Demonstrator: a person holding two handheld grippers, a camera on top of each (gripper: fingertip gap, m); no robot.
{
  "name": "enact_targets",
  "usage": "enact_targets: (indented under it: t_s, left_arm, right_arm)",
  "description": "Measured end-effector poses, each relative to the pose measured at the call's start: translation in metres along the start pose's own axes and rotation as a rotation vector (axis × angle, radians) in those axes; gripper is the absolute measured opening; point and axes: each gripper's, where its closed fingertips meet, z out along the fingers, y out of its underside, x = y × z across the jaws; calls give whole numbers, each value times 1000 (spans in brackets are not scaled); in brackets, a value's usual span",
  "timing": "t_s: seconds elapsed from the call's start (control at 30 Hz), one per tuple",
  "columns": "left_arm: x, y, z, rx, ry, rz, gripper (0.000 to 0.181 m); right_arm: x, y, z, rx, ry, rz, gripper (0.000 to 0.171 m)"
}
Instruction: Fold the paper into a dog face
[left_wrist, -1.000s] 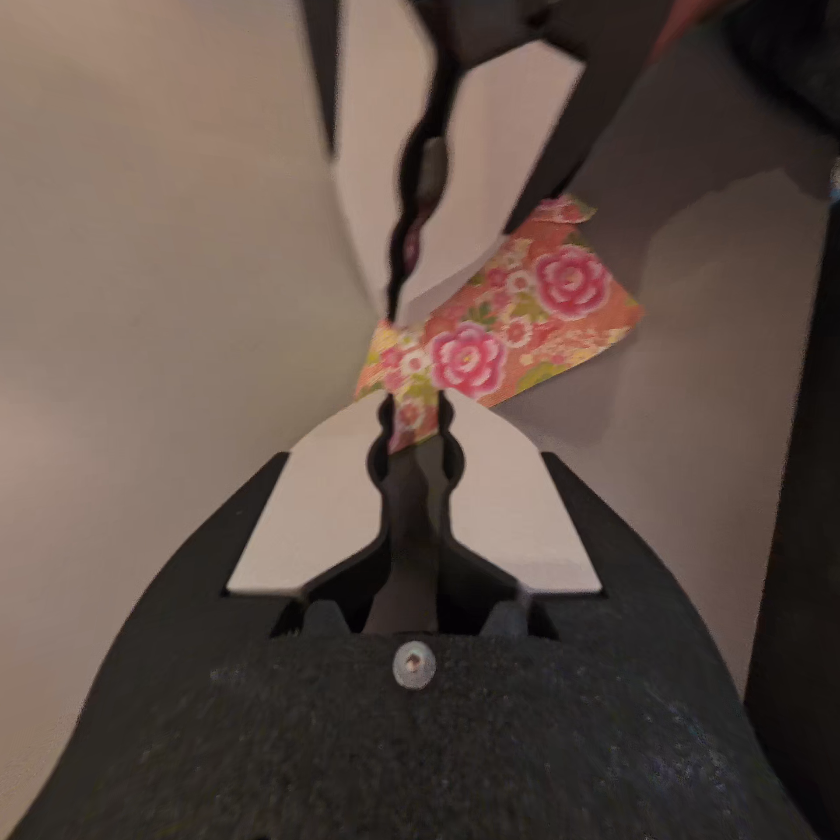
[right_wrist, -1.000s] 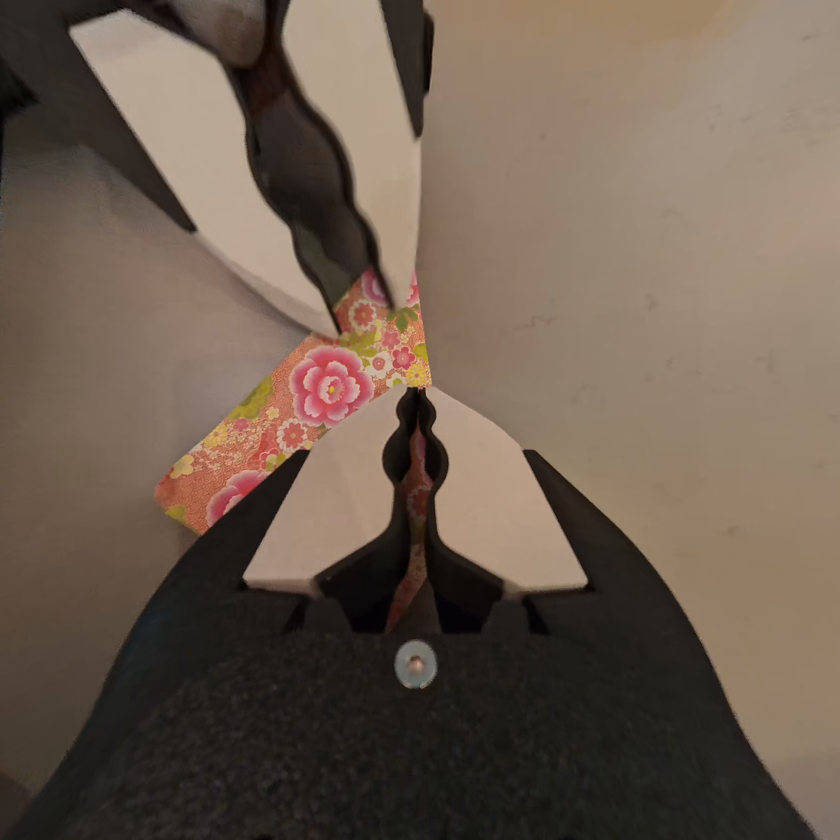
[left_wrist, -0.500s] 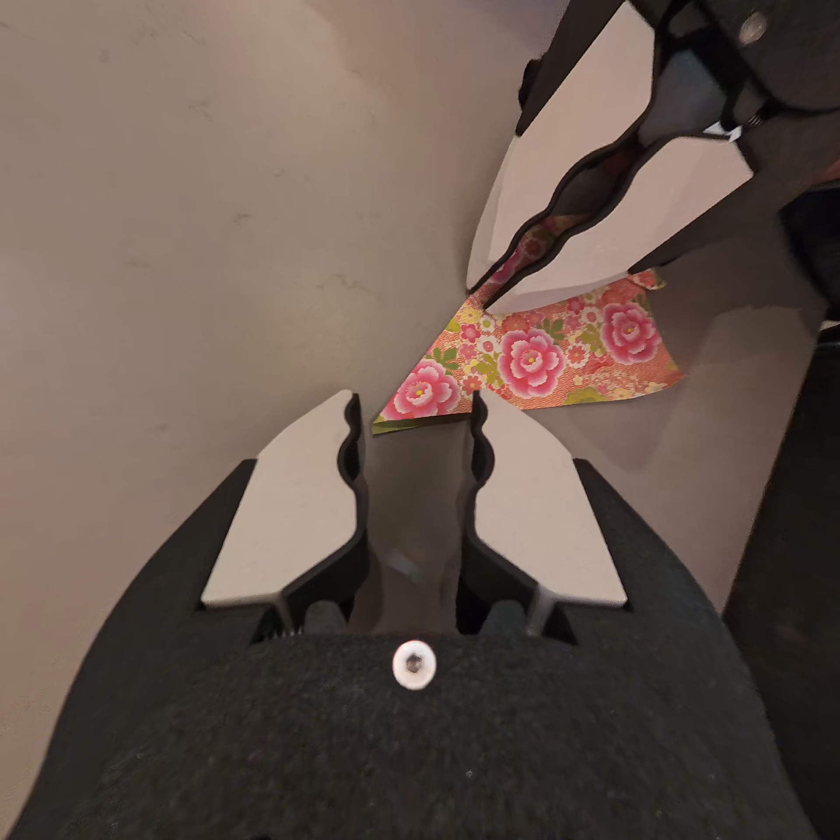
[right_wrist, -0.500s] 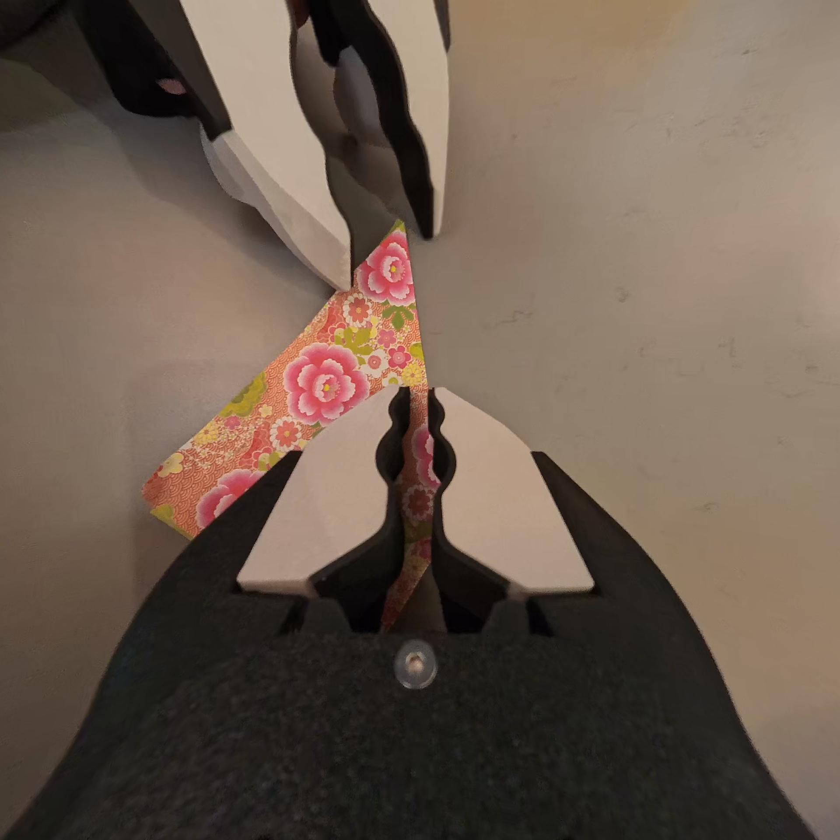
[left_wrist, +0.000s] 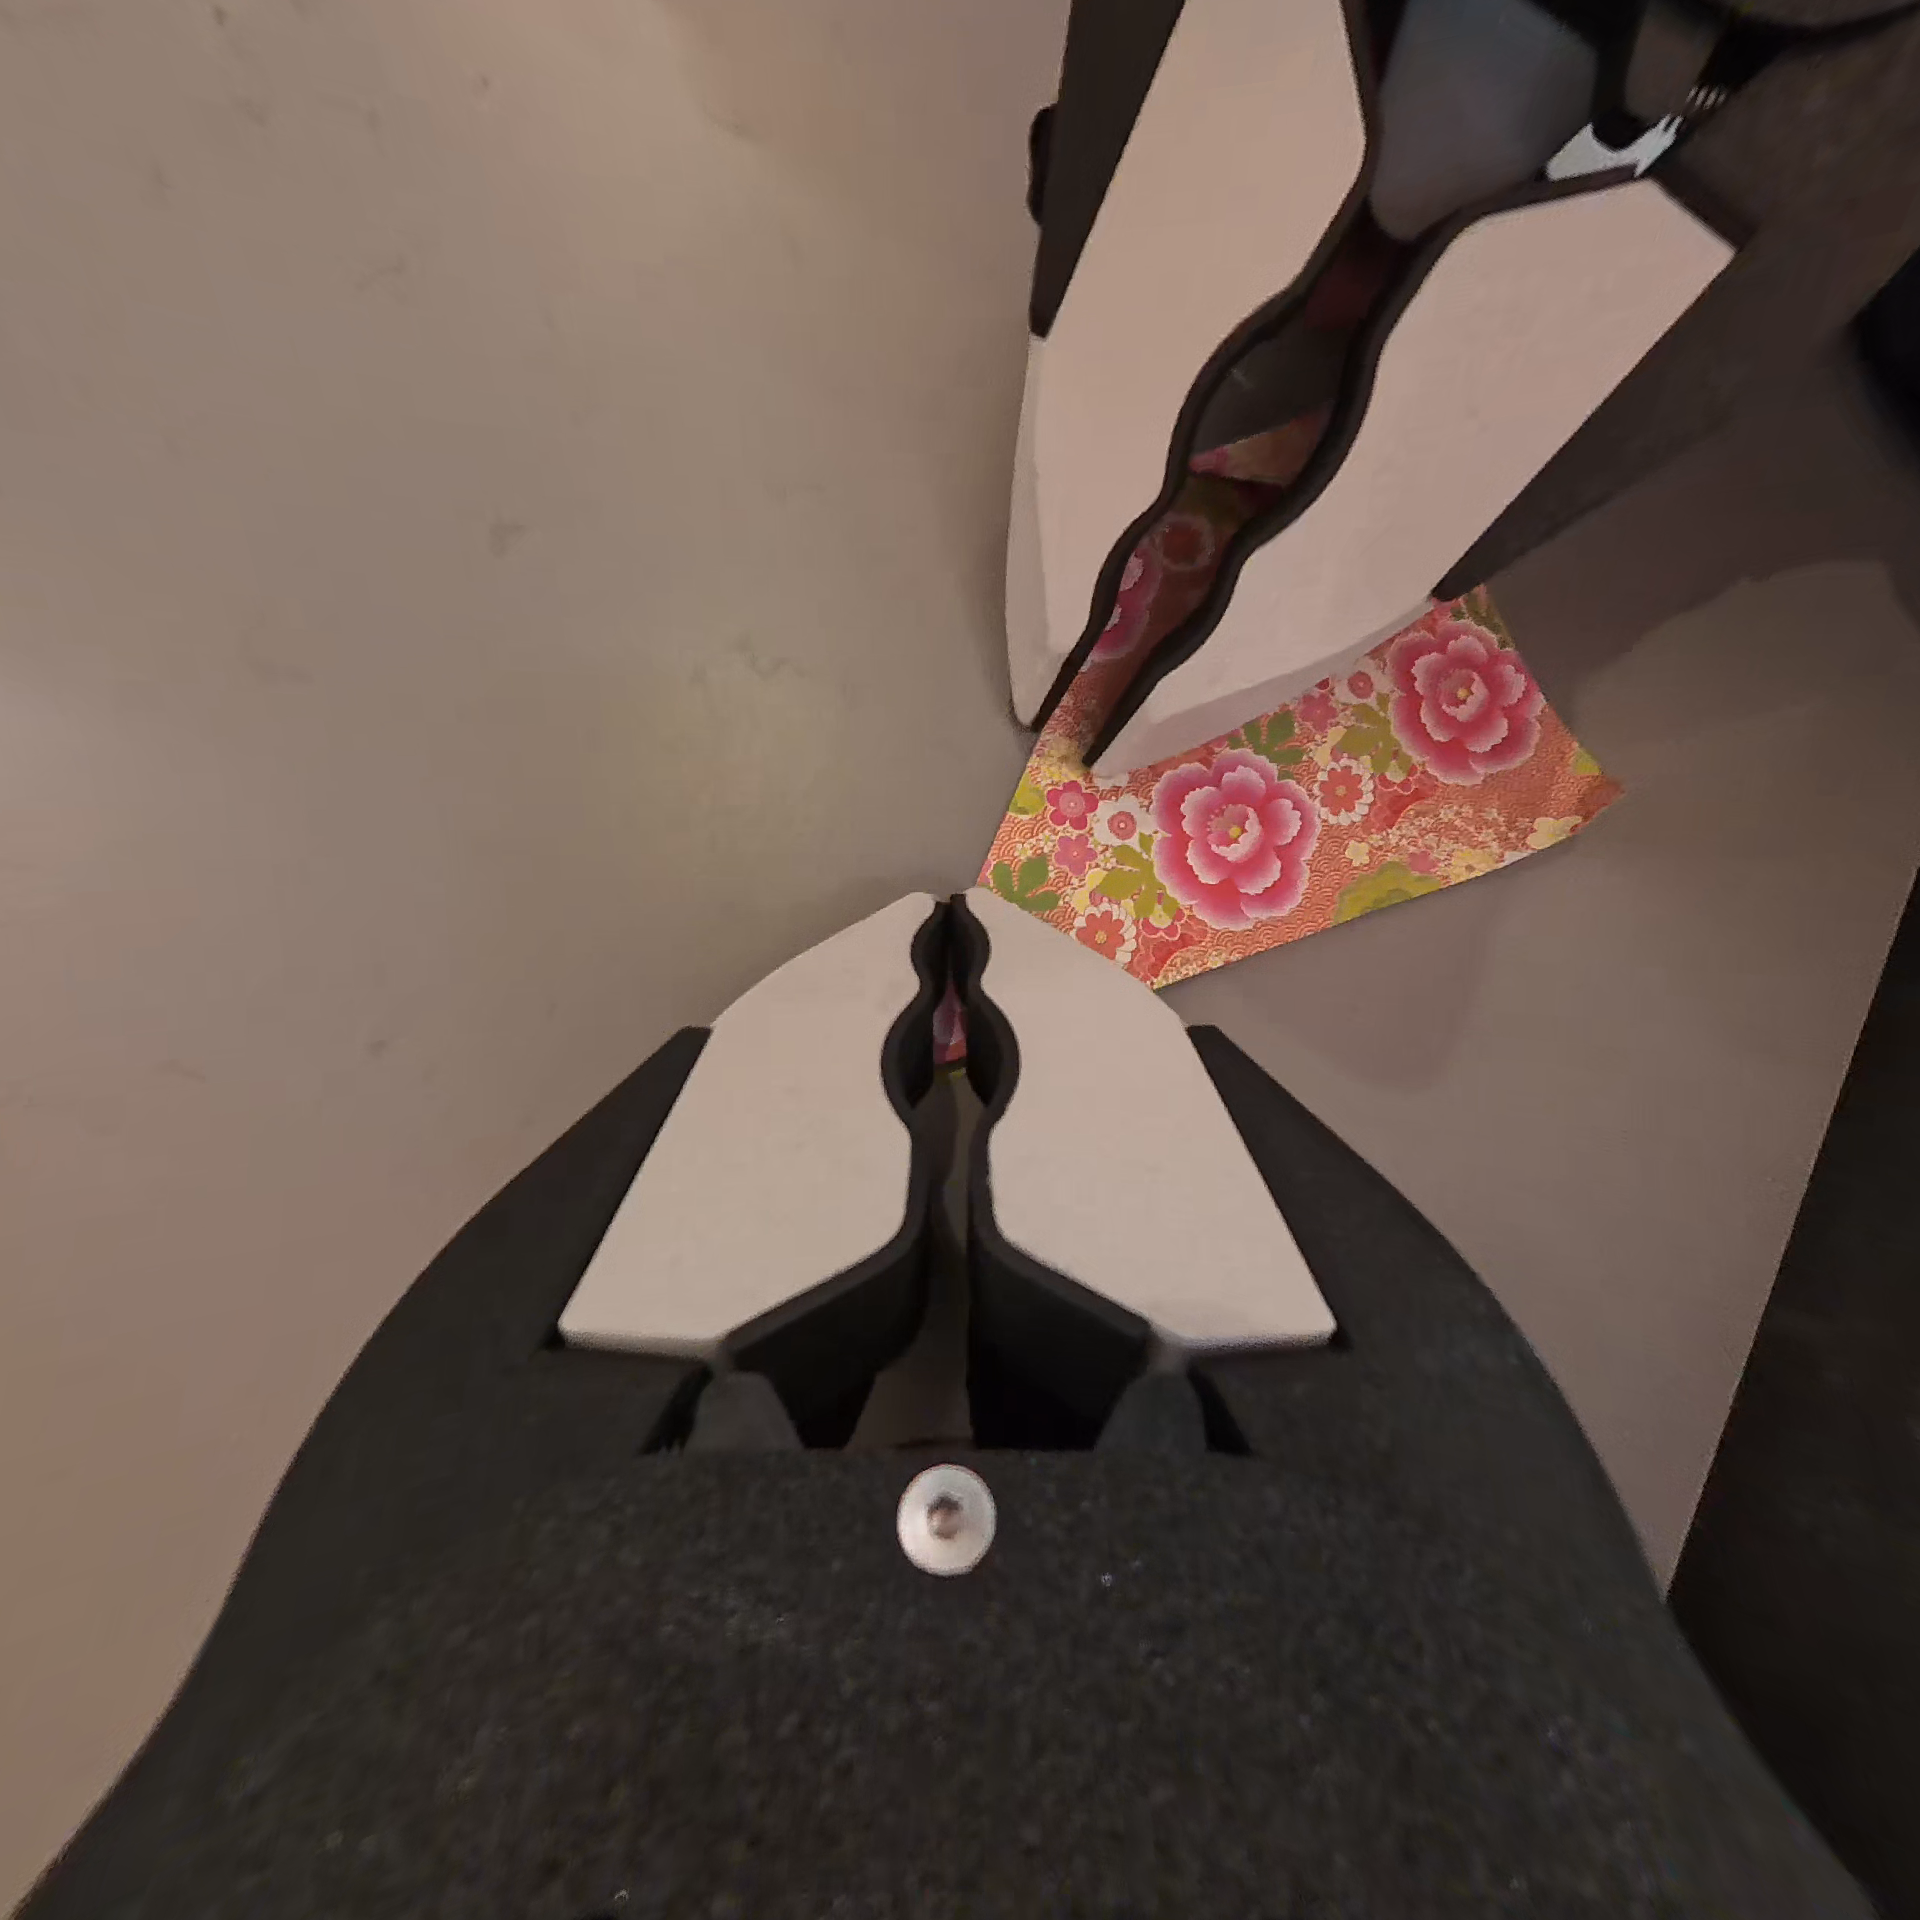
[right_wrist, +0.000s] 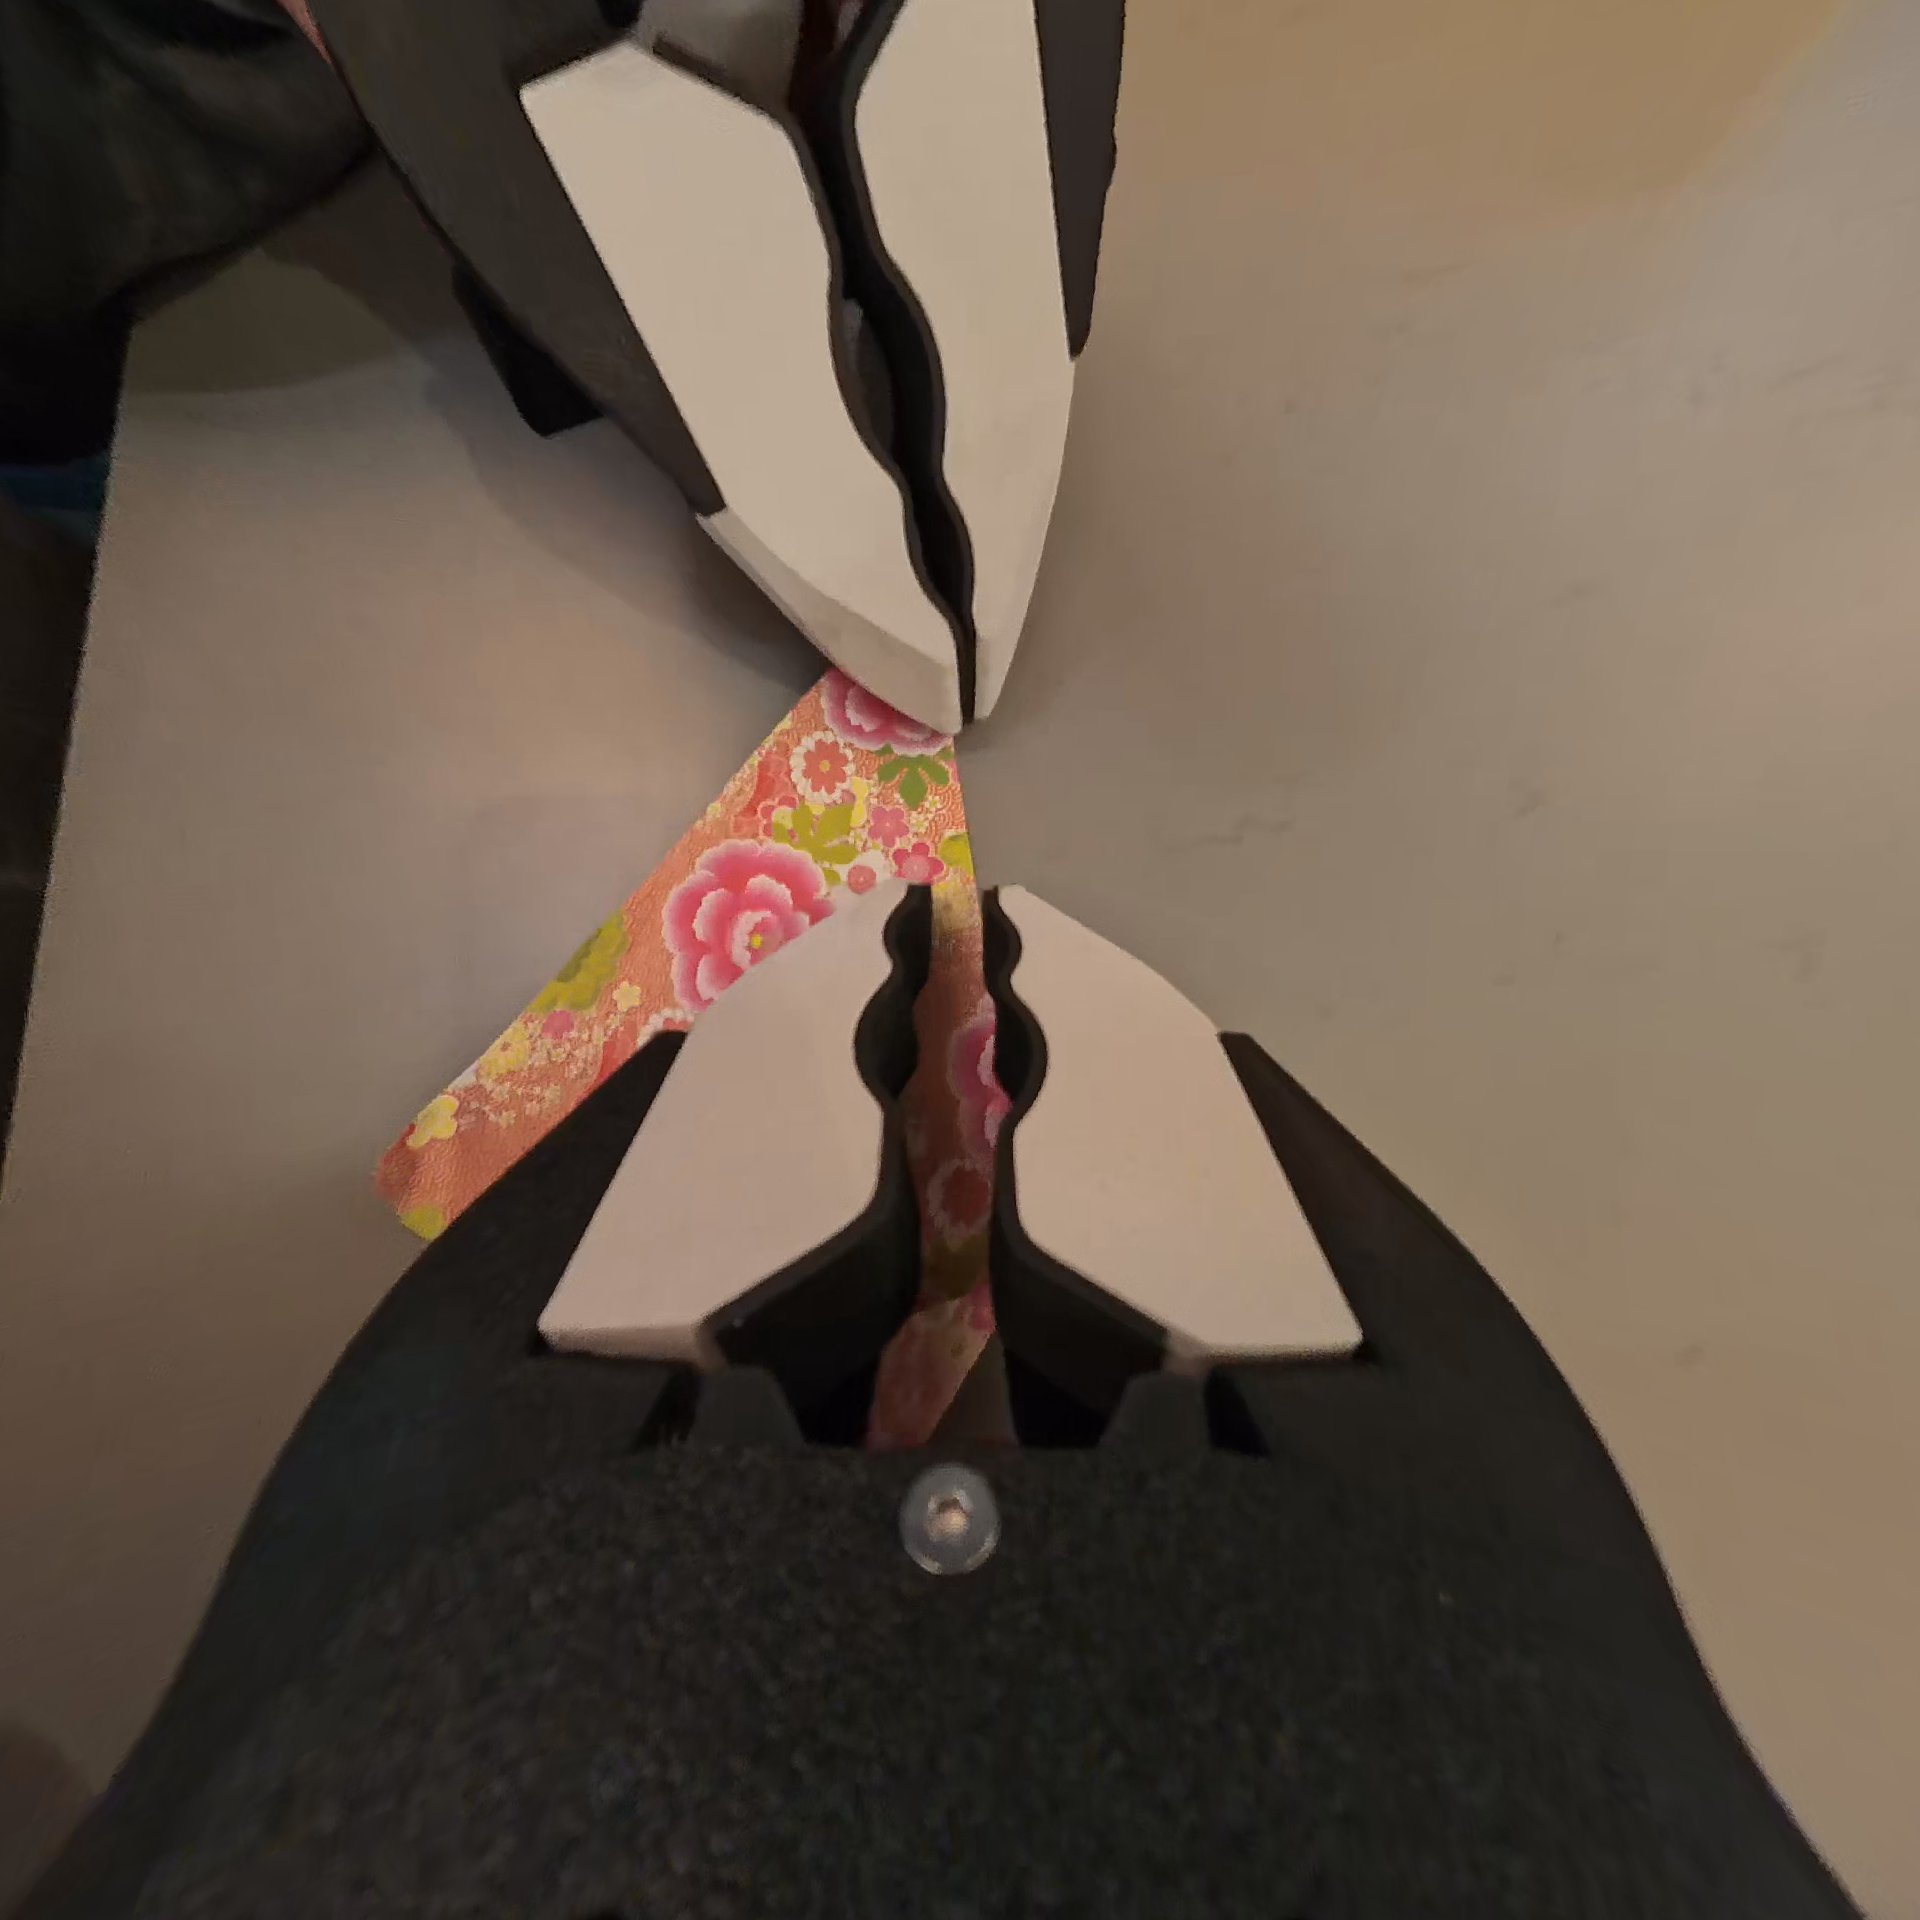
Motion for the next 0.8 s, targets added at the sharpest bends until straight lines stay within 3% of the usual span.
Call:
enact_targets:
  t_s: [0.3,0.4,0.53,0.8]
  left_arm:
    - [-2,1,-2,-1,-14,-2,1]
    - [-5,2,-15,18,-31,-51,23]
    - [-5,12,-30,43,-30,-138,27]
    - [4,14,-17,42,-9,-194,31]
  right_arm:
    - [-2,-1,7,-20,-14,-37,10]
    - [-2,-1,7,-19,-3,-39,10]
    - [-2,-1,7,-4,42,-53,8]
    - [-3,-1,7,-15,108,-67,0]
